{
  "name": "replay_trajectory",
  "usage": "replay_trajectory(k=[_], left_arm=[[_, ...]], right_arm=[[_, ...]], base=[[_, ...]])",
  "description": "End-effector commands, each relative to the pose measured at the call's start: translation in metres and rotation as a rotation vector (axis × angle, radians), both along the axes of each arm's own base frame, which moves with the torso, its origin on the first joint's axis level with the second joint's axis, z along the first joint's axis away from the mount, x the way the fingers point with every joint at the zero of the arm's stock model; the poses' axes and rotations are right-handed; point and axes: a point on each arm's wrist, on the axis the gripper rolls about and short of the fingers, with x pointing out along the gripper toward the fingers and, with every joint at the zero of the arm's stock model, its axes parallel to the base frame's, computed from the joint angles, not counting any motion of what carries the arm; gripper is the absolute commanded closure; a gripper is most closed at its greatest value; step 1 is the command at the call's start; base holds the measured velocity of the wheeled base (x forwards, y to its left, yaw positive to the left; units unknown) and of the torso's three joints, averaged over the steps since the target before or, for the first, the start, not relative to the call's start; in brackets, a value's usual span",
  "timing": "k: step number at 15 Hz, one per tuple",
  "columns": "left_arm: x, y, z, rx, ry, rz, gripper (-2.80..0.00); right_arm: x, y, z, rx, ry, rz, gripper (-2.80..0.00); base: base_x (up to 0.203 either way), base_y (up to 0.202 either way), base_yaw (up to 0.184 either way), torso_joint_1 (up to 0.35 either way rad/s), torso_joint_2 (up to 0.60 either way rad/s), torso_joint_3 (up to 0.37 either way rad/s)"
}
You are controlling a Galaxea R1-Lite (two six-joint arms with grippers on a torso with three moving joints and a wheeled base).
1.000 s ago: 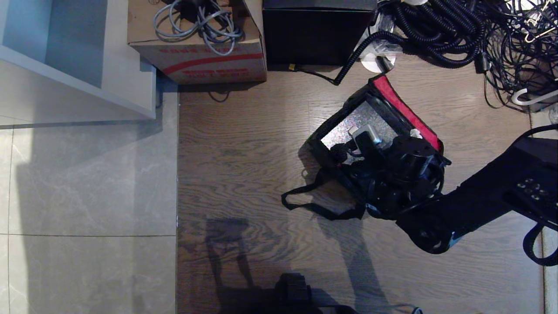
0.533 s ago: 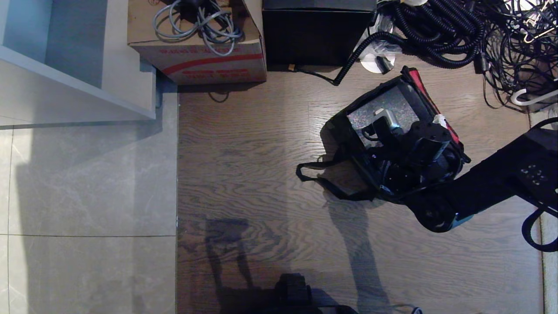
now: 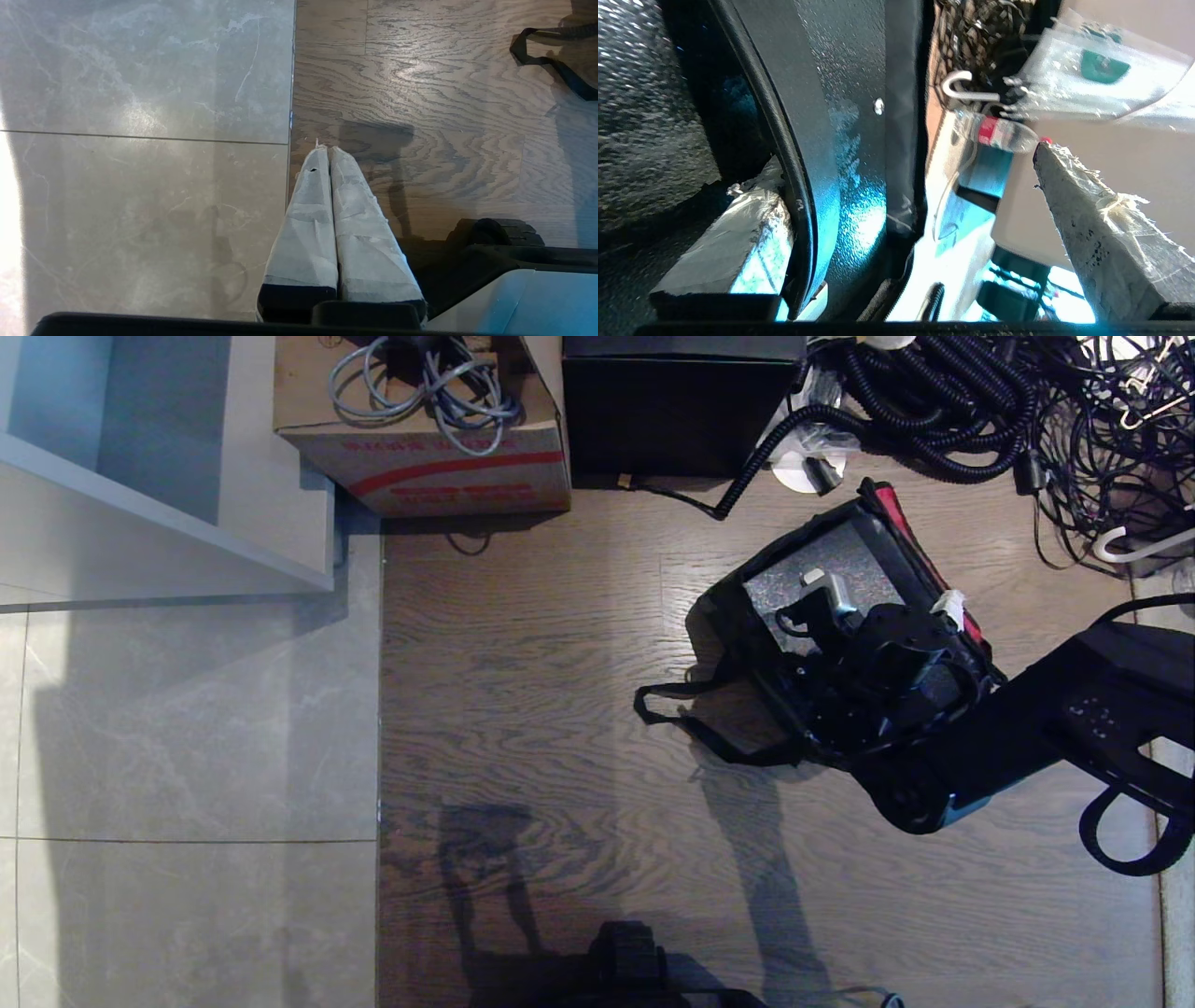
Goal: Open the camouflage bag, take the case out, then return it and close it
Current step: Grip the handle
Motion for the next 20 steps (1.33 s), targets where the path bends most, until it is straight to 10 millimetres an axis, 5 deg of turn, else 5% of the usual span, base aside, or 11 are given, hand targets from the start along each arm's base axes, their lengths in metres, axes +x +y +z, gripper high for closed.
replay_trajectory(k=[1, 5, 13, 20], left_arm=[[0.0, 0.0, 0.0, 0.0, 0.001, 0.0, 0.0], [0.0, 0.0, 0.0, -0.001, 0.001, 0.0, 0.0], [0.0, 0.0, 0.0, -0.001, 0.001, 0.0, 0.0], [0.0, 0.0, 0.0, -0.001, 0.001, 0.0, 0.0]], right_arm=[[0.006, 0.002, -0.018, -0.014, 0.04, -0.016, -2.8], [0.016, -0.002, -0.039, -0.027, 0.084, -0.057, -2.8], [0.043, -0.022, -0.036, 0.012, 0.016, -0.186, -2.8], [0.048, -0.023, -0.066, 0.012, 0.064, -0.24, -2.8]], base=[[0.0, 0.0, 0.0, 0.0, 0.0, 0.0], [0.0, 0.0, 0.0, 0.0, 0.0, 0.0], [0.0, 0.0, 0.0, 0.0, 0.0, 0.0], [0.0, 0.0, 0.0, 0.0, 0.0, 0.0]])
